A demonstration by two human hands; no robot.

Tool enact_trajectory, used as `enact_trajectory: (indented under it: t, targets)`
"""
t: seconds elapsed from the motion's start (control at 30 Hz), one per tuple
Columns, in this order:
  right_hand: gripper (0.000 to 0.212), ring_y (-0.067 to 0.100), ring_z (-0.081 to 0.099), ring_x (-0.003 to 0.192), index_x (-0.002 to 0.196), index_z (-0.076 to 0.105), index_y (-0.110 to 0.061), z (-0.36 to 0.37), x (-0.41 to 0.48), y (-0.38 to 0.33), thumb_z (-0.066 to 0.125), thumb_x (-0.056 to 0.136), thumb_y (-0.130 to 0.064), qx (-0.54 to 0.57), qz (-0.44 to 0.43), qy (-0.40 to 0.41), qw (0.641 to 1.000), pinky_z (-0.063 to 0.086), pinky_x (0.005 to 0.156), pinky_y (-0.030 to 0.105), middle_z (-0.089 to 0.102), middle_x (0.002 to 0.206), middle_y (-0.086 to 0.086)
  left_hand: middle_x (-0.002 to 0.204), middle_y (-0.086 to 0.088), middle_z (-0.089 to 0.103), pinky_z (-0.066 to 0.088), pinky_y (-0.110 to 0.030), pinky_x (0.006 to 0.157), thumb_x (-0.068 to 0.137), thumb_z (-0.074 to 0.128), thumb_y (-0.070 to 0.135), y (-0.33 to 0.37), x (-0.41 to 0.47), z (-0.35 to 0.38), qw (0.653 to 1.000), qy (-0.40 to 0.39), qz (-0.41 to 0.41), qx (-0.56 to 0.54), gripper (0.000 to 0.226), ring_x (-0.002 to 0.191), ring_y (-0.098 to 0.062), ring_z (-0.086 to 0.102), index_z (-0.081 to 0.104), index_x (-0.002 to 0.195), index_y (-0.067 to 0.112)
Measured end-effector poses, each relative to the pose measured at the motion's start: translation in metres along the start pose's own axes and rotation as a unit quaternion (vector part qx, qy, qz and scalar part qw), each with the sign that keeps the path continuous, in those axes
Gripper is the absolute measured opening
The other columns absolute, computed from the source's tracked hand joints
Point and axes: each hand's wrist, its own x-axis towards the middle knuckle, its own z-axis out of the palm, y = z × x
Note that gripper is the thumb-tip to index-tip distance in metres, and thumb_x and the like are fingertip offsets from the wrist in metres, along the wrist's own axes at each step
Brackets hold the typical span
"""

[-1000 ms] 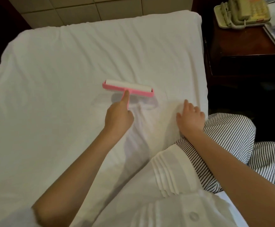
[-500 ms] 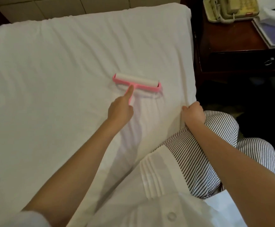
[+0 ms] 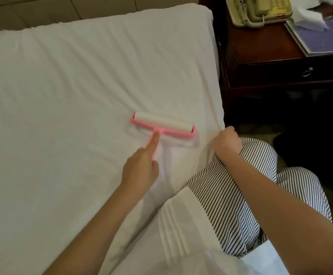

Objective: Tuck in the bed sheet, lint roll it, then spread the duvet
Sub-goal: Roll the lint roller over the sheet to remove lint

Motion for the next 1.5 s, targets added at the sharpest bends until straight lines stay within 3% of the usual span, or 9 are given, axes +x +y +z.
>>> enact_trajectory:
  t: [0.2,0.37,0.47,0.57,0.77,0.9,1.07,1.3,1.5]
  targets:
    - [0.026,0.036,0.056,0.106,0.118,0.042,0.002,-0.001,0.0,0.001,0.042,0.095,-0.01,0.024,0.008,0.008,1.0,0.045,0.083,0.041,0.055,0.119,0.02,0.09,-0.012,0.054,0.036,-0.029,0.067,0.085,0.043,0.003,0.039,0.091,-0.015,0.998,0.011,0.047,-0.05,0.078,0.094,-0.034,0.055,0.011,0.15,0.034]
    - [0.024,0.034,0.057,0.103,0.117,0.042,0.002,0.0,0.0,-0.001,0.04,0.096,-0.01,0.021,0.014,0.0,1.0,0.043,0.076,0.037,0.054,0.118,0.019,0.087,-0.008,0.048,0.042,-0.033,0.074,0.087,0.044,0.012,0.008,0.013,-0.011,0.999,-0.033,0.004,0.022,0.082,0.095,-0.035,0.058,-0.004,0.149,0.037]
    - [0.022,0.034,0.058,0.101,0.115,0.041,0.001,0.004,-0.007,-0.003,0.039,0.097,-0.011,0.014,-0.001,0.01,1.0,0.044,0.075,0.037,0.054,0.116,0.018,0.077,0.0,0.036,0.037,-0.028,0.055,0.083,0.056,0.017,-0.008,-0.061,-0.004,0.996,-0.022,0.024,0.084,0.089,0.072,-0.031,0.062,-0.006,0.145,0.034]
    - [0.021,0.035,0.058,0.099,0.114,0.043,0.001,0.008,-0.021,-0.007,0.038,0.097,-0.011,0.018,-0.035,0.05,0.998,0.048,0.081,0.043,0.054,0.114,0.018,0.086,-0.002,0.043,0.042,-0.03,0.064,0.092,0.044,0.025,-0.006,-0.054,-0.003,0.993,-0.038,0.013,0.108,0.082,0.084,-0.029,0.062,-0.021,0.141,0.035]
    - [0.05,0.028,0.048,0.111,0.14,0.037,-0.008,0.009,-0.036,-0.002,0.042,0.09,-0.006,-0.017,-0.217,0.105,0.97,0.04,0.096,0.04,0.048,0.128,0.012,0.101,-0.019,0.059,0.04,-0.035,0.072,0.096,0.038,0.023,0.028,0.069,-0.006,0.998,0.037,0.046,0.016,0.063,0.095,-0.038,0.058,0.008,0.151,0.031]
    - [0.062,0.027,0.021,0.14,0.15,0.016,-0.018,0.006,-0.045,0.003,0.042,0.094,-0.021,-0.107,-0.264,0.031,0.958,0.016,0.115,0.04,0.02,0.154,0.01,0.103,-0.02,0.061,0.042,-0.034,0.075,0.095,0.042,0.02,0.039,0.081,-0.038,0.996,0.056,0.062,-0.022,0.058,0.1,-0.039,0.057,0.023,0.148,0.033]
    - [0.068,0.022,-0.017,0.144,0.15,-0.009,-0.03,0.012,-0.051,-0.008,0.028,0.096,-0.052,-0.182,-0.322,-0.064,0.927,-0.016,0.113,0.038,-0.016,0.157,-0.002,0.068,0.001,0.043,0.035,-0.031,0.062,0.095,0.04,0.025,-0.018,-0.025,-0.071,0.995,0.089,0.03,0.039,0.061,0.07,-0.027,0.052,0.014,0.147,0.042]
    - [0.098,0.027,-0.023,0.142,0.15,-0.008,-0.026,0.068,-0.1,-0.038,-0.013,0.061,-0.065,-0.179,-0.359,-0.116,0.909,-0.024,0.105,0.037,-0.019,0.157,-0.002,0.086,-0.001,0.045,0.037,-0.025,0.069,0.1,0.024,0.036,-0.063,-0.1,-0.061,0.977,-0.103,-0.131,0.135,0.056,0.093,-0.019,0.059,-0.008,0.146,0.043]
    - [0.085,0.027,-0.021,0.142,0.15,-0.006,-0.03,0.064,-0.092,-0.035,-0.002,0.072,-0.062,-0.196,-0.351,-0.118,0.908,-0.016,0.112,0.041,-0.017,0.157,-0.004,0.115,-0.02,0.056,0.043,-0.037,0.079,0.102,0.029,0.028,-0.066,0.008,-0.042,0.988,-0.003,-0.13,0.085,0.058,0.103,-0.037,0.057,-0.002,0.15,0.03]
